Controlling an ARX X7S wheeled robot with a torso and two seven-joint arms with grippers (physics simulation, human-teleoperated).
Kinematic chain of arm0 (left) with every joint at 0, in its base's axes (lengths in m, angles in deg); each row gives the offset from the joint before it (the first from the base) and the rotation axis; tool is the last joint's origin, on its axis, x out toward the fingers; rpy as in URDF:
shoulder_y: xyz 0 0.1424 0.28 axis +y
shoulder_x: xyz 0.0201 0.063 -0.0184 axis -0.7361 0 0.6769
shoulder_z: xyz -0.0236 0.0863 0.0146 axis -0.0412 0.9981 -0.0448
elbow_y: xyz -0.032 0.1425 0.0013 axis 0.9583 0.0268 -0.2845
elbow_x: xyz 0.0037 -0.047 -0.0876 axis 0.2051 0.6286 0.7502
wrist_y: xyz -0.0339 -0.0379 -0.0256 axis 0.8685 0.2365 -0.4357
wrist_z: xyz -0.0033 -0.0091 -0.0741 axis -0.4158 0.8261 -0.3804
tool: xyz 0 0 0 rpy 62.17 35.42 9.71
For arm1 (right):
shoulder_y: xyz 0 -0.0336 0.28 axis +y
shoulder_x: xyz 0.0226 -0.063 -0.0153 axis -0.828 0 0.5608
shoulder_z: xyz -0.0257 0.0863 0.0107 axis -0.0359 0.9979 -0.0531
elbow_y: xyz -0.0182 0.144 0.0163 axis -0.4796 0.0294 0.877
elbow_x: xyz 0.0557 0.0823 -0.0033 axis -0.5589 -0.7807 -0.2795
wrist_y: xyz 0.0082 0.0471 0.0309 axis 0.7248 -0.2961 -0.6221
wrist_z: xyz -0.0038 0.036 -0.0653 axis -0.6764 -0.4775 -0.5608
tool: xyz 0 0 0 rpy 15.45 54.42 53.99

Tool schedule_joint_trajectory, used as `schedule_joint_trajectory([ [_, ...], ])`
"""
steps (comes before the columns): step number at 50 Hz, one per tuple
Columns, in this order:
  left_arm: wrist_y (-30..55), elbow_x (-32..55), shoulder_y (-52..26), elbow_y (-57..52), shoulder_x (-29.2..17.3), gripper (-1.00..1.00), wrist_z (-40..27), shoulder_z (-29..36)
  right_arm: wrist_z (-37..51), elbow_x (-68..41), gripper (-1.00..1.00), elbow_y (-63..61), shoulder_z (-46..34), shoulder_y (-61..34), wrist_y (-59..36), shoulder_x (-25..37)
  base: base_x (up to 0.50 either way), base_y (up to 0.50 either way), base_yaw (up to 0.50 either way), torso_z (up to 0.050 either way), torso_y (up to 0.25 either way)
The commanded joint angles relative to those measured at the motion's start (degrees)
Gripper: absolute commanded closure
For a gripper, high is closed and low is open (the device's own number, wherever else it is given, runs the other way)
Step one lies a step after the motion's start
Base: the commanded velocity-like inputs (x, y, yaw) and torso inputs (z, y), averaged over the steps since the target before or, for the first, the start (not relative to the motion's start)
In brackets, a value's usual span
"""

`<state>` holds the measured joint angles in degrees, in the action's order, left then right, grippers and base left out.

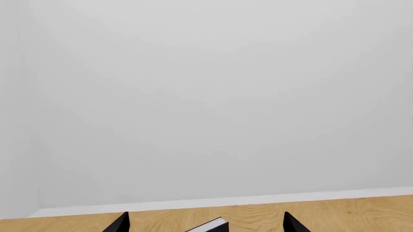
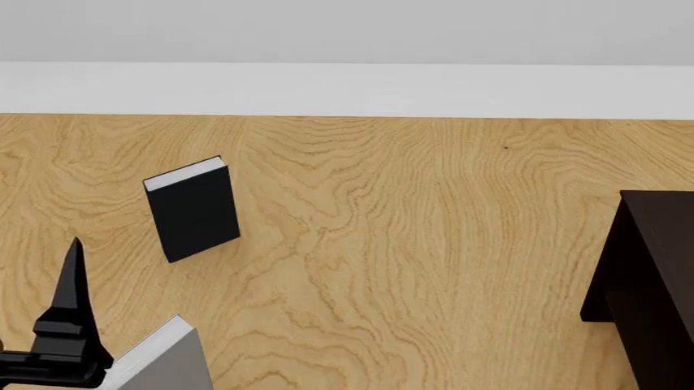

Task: Pick up the book on the right and place it on the cabinet shelf.

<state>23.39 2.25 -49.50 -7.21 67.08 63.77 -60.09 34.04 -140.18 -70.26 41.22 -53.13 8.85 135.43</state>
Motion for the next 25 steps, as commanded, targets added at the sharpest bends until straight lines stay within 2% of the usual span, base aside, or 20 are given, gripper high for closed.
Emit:
schedule_joint_trajectory([
  [1, -0.11, -0.05, -0.13, 0.15, -0.22, -1.00, -0.23, 0.38, 6.82, 1.40, 1.00, -5.84, -0.09, -8.00, -2.97, 2.57, 0.00, 0.00, 0.00, 0.000, 0.010],
  [13, -0.71, 0.38, 0.02, 0.44, -0.45, -1.00, -0.32, 0.00, 13.50, 2.26, 1.00, -5.09, -6.47, -20.33, -7.97, -1.53, 0.00, 0.00, 0.00, 0.000, 0.000],
  [25, -1.05, 0.59, 0.13, 0.57, -0.62, -1.00, -0.49, 0.14, 12.27, 10.11, 1.00, 0.09, -10.41, -26.29, -10.83, -5.97, 0.00, 0.00, 0.00, 0.000, 0.001],
])
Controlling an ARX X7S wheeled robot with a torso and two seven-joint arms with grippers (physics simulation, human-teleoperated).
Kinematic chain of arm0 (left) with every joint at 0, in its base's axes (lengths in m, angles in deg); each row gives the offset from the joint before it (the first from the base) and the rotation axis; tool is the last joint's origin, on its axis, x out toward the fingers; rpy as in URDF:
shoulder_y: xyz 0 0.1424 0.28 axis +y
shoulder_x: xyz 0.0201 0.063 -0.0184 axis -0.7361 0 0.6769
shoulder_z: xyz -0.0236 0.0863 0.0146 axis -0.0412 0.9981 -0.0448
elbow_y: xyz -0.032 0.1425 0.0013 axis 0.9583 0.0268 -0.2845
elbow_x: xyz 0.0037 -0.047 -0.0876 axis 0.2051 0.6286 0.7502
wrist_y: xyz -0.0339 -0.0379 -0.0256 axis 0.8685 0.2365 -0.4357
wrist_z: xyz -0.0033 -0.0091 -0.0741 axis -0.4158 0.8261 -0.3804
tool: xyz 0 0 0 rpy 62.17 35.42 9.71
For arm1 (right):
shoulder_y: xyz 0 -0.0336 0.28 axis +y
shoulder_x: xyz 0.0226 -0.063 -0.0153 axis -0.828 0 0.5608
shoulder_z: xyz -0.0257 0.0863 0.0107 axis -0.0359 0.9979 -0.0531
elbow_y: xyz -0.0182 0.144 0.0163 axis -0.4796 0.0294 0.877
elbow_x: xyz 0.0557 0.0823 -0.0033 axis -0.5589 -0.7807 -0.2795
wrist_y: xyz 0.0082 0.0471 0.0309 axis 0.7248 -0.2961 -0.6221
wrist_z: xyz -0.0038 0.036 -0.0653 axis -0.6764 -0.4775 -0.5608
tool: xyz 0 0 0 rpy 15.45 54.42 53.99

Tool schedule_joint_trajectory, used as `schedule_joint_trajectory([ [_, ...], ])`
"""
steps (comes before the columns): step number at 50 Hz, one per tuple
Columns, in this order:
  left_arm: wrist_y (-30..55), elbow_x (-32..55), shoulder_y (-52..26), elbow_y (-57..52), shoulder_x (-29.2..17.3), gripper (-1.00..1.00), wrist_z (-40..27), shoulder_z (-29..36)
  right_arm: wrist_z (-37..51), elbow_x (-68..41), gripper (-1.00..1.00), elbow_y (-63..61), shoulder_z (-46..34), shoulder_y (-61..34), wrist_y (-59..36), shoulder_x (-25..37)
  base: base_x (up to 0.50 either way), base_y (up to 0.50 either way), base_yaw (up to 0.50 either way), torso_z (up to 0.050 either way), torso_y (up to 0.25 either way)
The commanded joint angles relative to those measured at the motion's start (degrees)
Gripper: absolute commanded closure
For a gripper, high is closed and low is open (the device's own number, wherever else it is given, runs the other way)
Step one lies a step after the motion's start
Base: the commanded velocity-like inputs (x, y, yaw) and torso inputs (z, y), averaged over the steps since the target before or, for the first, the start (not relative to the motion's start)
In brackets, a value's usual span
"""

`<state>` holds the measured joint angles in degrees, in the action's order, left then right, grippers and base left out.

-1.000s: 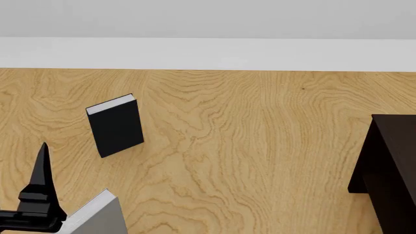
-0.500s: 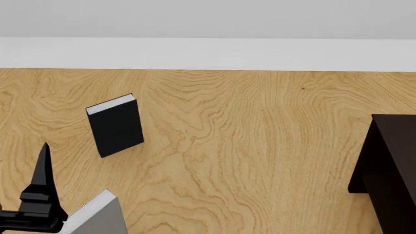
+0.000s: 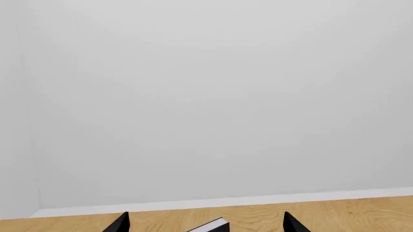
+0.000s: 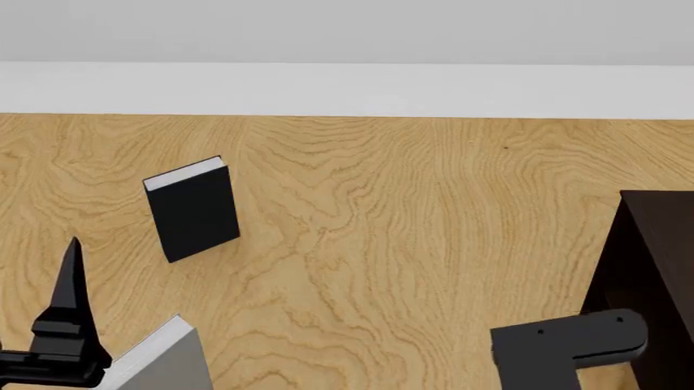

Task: Pick up the book on the right and place it on the cabinet shelf.

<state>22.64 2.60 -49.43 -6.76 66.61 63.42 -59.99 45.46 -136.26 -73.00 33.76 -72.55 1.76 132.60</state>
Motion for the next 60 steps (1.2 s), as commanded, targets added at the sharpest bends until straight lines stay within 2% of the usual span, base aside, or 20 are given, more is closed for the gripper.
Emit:
schedule_joint_trajectory([
  [1, -0.32, 0.18, 0.07, 0.13, -0.17, -1.00, -0.16, 0.13, 0.97, 6.44, 1.00, 3.17, -3.17, -7.17, -3.72, -3.51, 0.00, 0.00, 0.00, 0.000, 0.000],
  [20, -0.55, 0.90, 0.01, 0.52, -0.41, -1.00, -0.49, -0.18, -1.52, 21.82, 1.00, 12.42, -12.75, -16.34, -8.18, -14.30, 0.00, 0.00, 0.00, 0.000, 0.001],
  [24, -0.67, 1.08, -0.04, 0.71, -0.45, -1.00, -0.52, -0.33, 4.01, 23.49, 1.00, 16.36, -16.54, -18.99, -11.86, -17.41, 0.00, 0.00, 0.00, 0.000, 0.003],
  [26, -0.75, 1.04, -0.05, 0.81, -0.48, -1.00, -0.52, -0.20, 2.64, 24.87, 1.00, 16.81, -16.50, -18.85, -10.43, -18.27, 0.00, 0.00, 0.00, 0.000, 0.000],
  [27, -0.76, 1.11, -0.04, 0.79, -0.51, -1.00, -0.53, -0.25, 4.67, 25.75, 1.00, 17.46, -17.61, -19.75, -11.61, -19.08, 0.00, 0.00, 0.00, 0.000, 0.000],
  [30, -0.86, 1.58, 0.09, 0.73, -0.55, -1.00, -0.54, -0.76, 6.48, 26.98, 1.00, 18.27, -16.36, -19.71, -13.52, -21.31, 0.00, 0.00, 0.00, 0.000, 0.003],
  [33, -0.94, 1.63, 0.15, 0.74, -0.60, -1.00, -0.59, -0.74, 6.56, 36.73, 1.00, 17.16, -7.50, -16.48, -23.29, -26.54, 0.00, 0.00, 0.00, 0.000, 0.000],
  [39, -1.10, 1.90, 0.19, 0.79, -0.71, -1.00, -0.63, -0.91, 6.48, 42.90, 1.00, 15.55, -4.25, -14.29, -26.23, -29.97, 0.00, 0.00, 0.00, 0.000, 0.002],
  [60, -1.62, 2.38, -0.01, 1.56, -0.94, -1.00, -0.81, -0.86, 6.58, 59.14, 1.00, 26.78, -15.47, -15.66, -26.57, -35.11, 0.00, 0.00, 0.00, 0.000, 0.001],
])
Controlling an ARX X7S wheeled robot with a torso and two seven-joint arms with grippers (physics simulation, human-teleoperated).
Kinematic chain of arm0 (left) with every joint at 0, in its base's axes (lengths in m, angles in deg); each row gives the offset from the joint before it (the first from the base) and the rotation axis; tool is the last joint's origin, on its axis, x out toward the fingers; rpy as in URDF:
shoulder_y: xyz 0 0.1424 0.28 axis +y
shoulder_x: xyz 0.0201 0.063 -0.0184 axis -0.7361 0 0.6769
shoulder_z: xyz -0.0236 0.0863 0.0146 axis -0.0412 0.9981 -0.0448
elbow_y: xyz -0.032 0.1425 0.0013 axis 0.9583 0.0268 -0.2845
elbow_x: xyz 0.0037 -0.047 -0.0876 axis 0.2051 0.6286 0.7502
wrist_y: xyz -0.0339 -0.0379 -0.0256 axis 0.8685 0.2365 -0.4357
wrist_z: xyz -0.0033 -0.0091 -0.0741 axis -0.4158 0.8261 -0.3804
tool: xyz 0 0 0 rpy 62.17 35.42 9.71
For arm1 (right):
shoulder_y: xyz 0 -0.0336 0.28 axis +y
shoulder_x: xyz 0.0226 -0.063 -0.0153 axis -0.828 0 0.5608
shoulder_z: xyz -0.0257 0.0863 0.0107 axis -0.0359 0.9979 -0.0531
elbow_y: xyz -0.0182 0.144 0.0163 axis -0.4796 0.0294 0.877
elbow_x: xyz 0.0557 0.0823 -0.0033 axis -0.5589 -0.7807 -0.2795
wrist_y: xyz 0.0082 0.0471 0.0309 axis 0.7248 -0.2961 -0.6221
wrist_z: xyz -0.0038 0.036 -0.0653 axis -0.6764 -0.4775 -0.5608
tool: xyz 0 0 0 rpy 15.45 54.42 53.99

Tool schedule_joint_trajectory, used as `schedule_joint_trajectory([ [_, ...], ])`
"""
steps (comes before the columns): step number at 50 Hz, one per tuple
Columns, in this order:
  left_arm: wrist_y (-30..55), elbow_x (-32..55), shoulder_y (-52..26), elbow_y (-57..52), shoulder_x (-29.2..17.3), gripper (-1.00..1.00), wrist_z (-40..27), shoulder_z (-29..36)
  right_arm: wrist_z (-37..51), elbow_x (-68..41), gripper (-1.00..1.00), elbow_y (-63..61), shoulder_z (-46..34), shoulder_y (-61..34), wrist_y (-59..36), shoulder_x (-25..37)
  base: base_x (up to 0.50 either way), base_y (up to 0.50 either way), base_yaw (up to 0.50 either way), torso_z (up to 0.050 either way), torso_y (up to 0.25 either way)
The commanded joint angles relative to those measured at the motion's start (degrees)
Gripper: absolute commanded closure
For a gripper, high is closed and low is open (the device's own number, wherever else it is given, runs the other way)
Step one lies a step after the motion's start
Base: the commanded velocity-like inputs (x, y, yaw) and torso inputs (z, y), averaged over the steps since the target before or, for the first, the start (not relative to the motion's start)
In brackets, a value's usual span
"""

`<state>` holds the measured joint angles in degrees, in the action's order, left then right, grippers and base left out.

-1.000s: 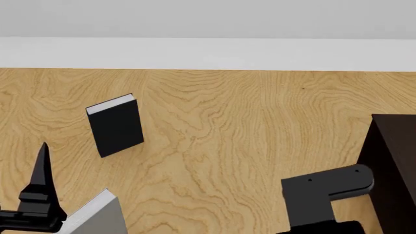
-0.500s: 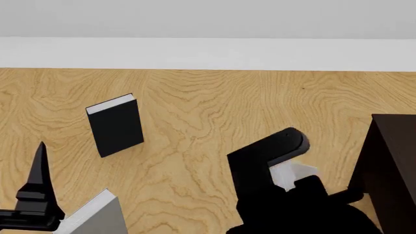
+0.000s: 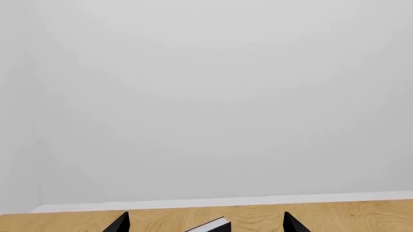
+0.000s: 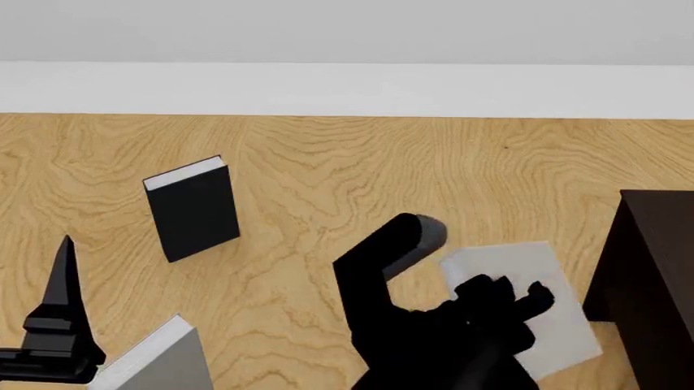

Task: Pick up the book on the right and place it on the cabinet shelf.

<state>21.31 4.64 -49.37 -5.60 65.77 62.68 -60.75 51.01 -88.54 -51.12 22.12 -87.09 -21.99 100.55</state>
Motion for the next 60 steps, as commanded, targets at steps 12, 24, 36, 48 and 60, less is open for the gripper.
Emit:
schedule_joint_trajectory([
  [12, -0.92, 1.79, 0.27, 0.79, -0.24, -1.00, 0.15, -1.36, 0.98, 19.12, 1.00, 6.91, -5.25, -0.54, -2.79, -4.70, 0.00, 0.00, 0.00, 0.001, 0.001],
  [24, -1.14, 2.62, 0.32, 0.89, -0.41, -1.00, 0.00, -2.03, -1.89, 23.61, 1.00, 12.06, -9.42, -0.99, 0.16, -6.18, 0.00, 0.00, 0.00, 0.000, 0.002],
  [36, -1.45, 2.94, 0.35, 1.30, -0.54, -1.00, -0.08, -2.08, -5.74, 26.64, 1.00, 19.55, -14.51, -2.52, 4.58, -8.01, 0.00, 0.00, 0.00, 0.000, 0.001],
  [48, -1.82, 2.95, 0.21, 1.73, -0.66, -1.00, -0.08, -1.67, -6.89, 29.69, 1.00, 25.76, -18.33, -3.19, 6.56, -10.61, 0.00, 0.00, 0.00, 0.000, 0.002],
  [60, -1.58, 2.82, -0.09, 1.78, -0.78, -1.00, -0.34, -0.88, -9.78, 33.24, 1.00, 37.31, -22.89, -3.16, 14.30, -12.95, 0.00, 0.00, 0.00, 0.001, 0.001],
])
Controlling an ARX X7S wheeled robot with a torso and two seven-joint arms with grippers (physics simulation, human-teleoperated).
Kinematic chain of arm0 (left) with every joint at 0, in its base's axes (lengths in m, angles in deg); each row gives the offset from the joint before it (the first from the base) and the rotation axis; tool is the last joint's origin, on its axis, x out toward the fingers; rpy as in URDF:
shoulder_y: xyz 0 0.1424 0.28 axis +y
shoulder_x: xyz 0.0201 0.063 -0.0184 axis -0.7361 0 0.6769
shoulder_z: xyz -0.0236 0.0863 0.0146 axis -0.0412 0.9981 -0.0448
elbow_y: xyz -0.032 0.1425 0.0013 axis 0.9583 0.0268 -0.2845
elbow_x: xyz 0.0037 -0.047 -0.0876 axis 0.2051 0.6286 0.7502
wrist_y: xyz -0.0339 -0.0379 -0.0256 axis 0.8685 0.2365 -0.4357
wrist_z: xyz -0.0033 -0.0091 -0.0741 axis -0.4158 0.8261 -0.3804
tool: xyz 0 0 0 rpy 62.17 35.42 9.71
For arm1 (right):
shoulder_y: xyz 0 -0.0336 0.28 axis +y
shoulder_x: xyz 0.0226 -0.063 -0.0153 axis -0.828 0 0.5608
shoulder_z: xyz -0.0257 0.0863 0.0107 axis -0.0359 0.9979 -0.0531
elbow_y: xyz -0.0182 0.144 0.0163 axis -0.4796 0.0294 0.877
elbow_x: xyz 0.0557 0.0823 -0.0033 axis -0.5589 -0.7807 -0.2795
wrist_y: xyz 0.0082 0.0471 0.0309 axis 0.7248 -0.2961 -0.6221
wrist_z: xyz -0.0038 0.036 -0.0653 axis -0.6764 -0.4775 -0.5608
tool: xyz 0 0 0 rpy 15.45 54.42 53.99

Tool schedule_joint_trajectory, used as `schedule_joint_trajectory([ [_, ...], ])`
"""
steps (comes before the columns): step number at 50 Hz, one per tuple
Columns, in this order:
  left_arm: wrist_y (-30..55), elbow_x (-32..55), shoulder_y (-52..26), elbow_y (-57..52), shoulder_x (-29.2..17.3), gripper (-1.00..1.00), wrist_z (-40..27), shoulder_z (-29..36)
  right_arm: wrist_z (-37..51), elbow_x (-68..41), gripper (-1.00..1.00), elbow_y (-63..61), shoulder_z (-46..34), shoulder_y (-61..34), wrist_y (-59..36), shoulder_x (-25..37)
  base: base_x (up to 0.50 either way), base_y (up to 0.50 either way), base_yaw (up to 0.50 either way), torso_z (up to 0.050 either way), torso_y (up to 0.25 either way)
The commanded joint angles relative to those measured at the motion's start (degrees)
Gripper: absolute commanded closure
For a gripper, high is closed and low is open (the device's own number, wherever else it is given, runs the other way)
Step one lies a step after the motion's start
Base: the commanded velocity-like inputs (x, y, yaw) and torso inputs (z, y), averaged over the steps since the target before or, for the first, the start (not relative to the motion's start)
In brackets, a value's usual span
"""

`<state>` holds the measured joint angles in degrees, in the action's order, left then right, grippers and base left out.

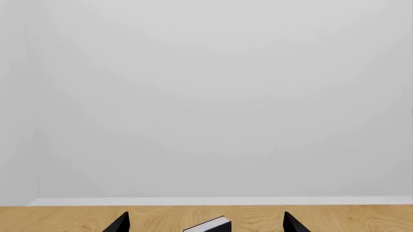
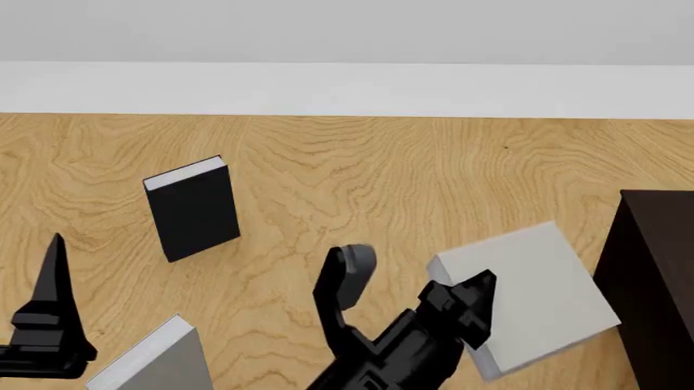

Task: Pick up the book on the right and place it on the cabinet shelf.

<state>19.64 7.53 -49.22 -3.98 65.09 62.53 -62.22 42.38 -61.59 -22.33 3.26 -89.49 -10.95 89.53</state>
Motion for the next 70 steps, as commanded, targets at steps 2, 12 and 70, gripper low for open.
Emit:
schedule_joint_trajectory([
  [2, 0.07, -0.16, -0.24, 0.18, -0.12, -1.00, -0.21, 0.77, -1.09, 6.47, 1.00, 9.38, -4.34, -0.90, 3.41, -2.13, 0.00, 0.00, 0.00, 0.000, 0.000],
  [12, -0.01, 0.01, -0.25, 0.24, -0.29, -1.00, -0.35, 0.85, -2.16, 7.20, 1.00, 14.73, -6.00, -1.10, 8.11, -2.56, 0.00, 0.00, 0.00, 0.000, 0.002],
  [70, -0.86, 0.03, -0.58, 1.05, -1.07, -1.00, -0.85, 2.45, -1.30, -12.71, 1.00, 25.17, -27.52, -3.49, 13.41, -3.20, 0.00, 0.00, 0.00, 0.000, 0.001],
])
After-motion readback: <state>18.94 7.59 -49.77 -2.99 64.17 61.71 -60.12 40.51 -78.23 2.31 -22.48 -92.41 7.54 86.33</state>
